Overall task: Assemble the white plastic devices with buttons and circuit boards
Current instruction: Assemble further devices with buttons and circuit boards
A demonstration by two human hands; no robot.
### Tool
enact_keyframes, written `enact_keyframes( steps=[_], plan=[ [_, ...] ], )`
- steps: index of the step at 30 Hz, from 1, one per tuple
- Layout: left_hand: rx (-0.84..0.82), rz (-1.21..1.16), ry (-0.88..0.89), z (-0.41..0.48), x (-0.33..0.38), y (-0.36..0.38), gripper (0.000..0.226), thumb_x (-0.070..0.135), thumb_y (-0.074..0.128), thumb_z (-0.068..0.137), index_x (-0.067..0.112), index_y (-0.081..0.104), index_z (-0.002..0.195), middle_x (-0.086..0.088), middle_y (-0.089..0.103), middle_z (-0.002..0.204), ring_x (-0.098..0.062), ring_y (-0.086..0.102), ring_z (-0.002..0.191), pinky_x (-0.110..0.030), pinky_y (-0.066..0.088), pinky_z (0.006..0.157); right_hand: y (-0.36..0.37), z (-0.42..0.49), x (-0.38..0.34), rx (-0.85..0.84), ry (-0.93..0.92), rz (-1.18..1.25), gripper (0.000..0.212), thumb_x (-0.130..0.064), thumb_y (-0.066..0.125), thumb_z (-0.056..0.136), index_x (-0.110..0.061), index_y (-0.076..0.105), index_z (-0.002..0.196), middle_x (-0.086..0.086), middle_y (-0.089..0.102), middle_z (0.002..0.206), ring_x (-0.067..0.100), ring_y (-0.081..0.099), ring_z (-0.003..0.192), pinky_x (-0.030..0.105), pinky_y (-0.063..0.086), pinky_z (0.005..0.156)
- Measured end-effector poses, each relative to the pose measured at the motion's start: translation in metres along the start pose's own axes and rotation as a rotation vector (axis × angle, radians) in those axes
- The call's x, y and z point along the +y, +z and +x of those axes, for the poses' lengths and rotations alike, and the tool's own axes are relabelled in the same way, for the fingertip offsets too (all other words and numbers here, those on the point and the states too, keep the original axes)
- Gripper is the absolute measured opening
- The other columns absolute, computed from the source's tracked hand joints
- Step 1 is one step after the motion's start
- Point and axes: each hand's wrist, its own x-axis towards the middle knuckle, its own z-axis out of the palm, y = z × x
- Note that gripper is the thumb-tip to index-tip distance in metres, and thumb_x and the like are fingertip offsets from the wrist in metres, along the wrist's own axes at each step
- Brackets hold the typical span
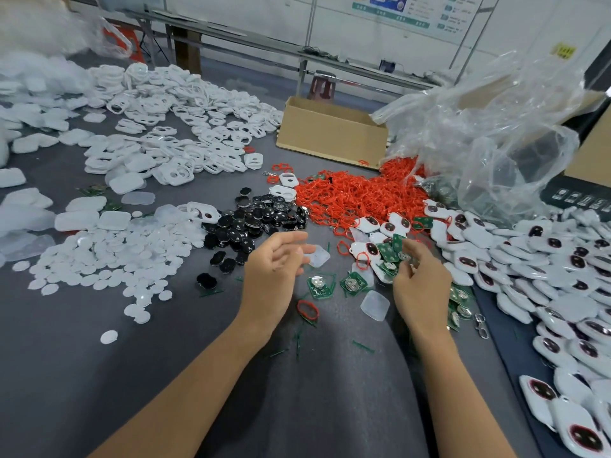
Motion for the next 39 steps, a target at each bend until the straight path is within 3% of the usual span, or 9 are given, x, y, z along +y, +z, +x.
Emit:
enact_keyframes(
  steps=[4,7,12,18,22,27,31,36,39],
  plan=[
    [0.149,0.301,0.189,0.013,0.007,-0.014,0.025,-0.001,0.055,0.09,0.018,0.068,0.1,0.009,0.07,0.091,0.002,0.065,0.086,-0.011,0.049,0.077,0.008,-0.009,-0.004,-0.039,-0.146,-0.079,0.039,0.01,0.054,0.08,-0.004,0.064,0.115,0.013,0.065,0.113,0.031,0.055,0.111,0.024,0.034,0.091],
    [0.238,0.656,0.261,0.054,0.016,-0.044,0.021,0.006,0.059,0.088,0.014,0.07,0.104,0.004,0.072,0.097,-0.011,0.064,0.093,-0.027,0.049,0.088,0.014,-0.014,-0.01,-0.045,-0.238,-0.074,0.037,0.014,0.057,0.077,-0.002,0.066,0.109,0.012,0.065,0.11,0.031,0.055,0.108,0.025,0.034,0.092],
    [0.255,1.238,0.12,0.137,0.022,-0.108,0.032,0.003,0.056,0.083,0.005,0.066,0.113,-0.017,0.067,0.11,-0.038,0.051,0.112,-0.041,0.041,0.095,0.021,-0.017,-0.014,-0.066,-0.304,-0.056,0.044,0.021,0.057,0.069,-0.002,0.069,0.104,0.01,0.066,0.105,0.03,0.056,0.105,0.023,0.035,0.095],
    [0.069,1.513,-0.077,0.187,0.018,-0.146,0.023,0.014,0.054,0.088,0.002,0.067,0.103,-0.022,0.061,0.112,-0.041,0.05,0.111,-0.044,0.047,0.092,0.025,-0.017,-0.018,-0.039,-0.367,-0.034,0.051,0.026,0.059,0.062,-0.006,0.07,0.1,0.004,0.066,0.099,0.026,0.058,0.099,0.015,0.03,0.094],
    [0.138,1.367,0.104,0.186,0.019,-0.143,0.033,0.042,0.061,0.09,0.01,0.069,0.093,-0.016,0.06,0.108,-0.033,0.05,0.11,-0.042,0.046,0.087,0.025,-0.016,-0.016,-0.033,-0.389,-0.011,0.051,0.026,0.057,0.064,-0.007,0.07,0.1,0.0,0.064,0.097,0.025,0.057,0.098,0.016,0.032,0.093],
    [-0.397,1.267,-0.167,0.169,0.035,-0.134,0.022,0.041,0.08,0.074,0.021,0.071,0.077,0.011,0.068,0.069,-0.01,0.064,0.071,-0.022,0.045,0.058,0.027,-0.017,-0.019,-0.029,-0.392,0.027,0.052,0.026,0.057,0.064,-0.009,0.071,0.1,-0.008,0.059,0.097,0.021,0.056,0.096,0.015,0.033,0.092],
    [-0.26,1.218,-0.038,0.156,0.043,-0.131,0.013,0.017,0.08,0.074,0.02,0.071,0.066,0.009,0.067,0.069,-0.012,0.063,0.072,-0.025,0.041,0.057,0.024,-0.015,-0.02,-0.009,-0.36,0.077,0.045,0.024,0.057,0.068,-0.006,0.071,0.099,0.001,0.066,0.097,0.024,0.058,0.096,0.018,0.036,0.09],
    [0.036,1.192,0.222,0.128,0.072,-0.115,0.01,0.039,0.08,0.074,0.031,0.074,0.074,0.007,0.068,0.078,-0.013,0.055,0.069,-0.026,0.036,0.057,0.026,-0.003,-0.03,-0.026,-0.237,0.045,0.029,0.008,0.061,0.08,-0.01,0.072,0.1,0.004,0.07,0.095,0.027,0.058,0.094,0.024,0.038,0.082],
    [-0.007,0.9,0.236,0.094,0.08,-0.087,0.004,0.037,0.077,0.077,0.035,0.074,0.079,0.015,0.065,0.077,-0.001,0.057,0.069,-0.019,0.037,0.058,0.037,0.019,-0.04,-0.211,-0.201,-0.121,0.023,-0.009,0.058,0.087,-0.013,0.072,0.105,0.006,0.071,0.102,0.028,0.059,0.101,0.035,0.047,0.085]
  ],
)
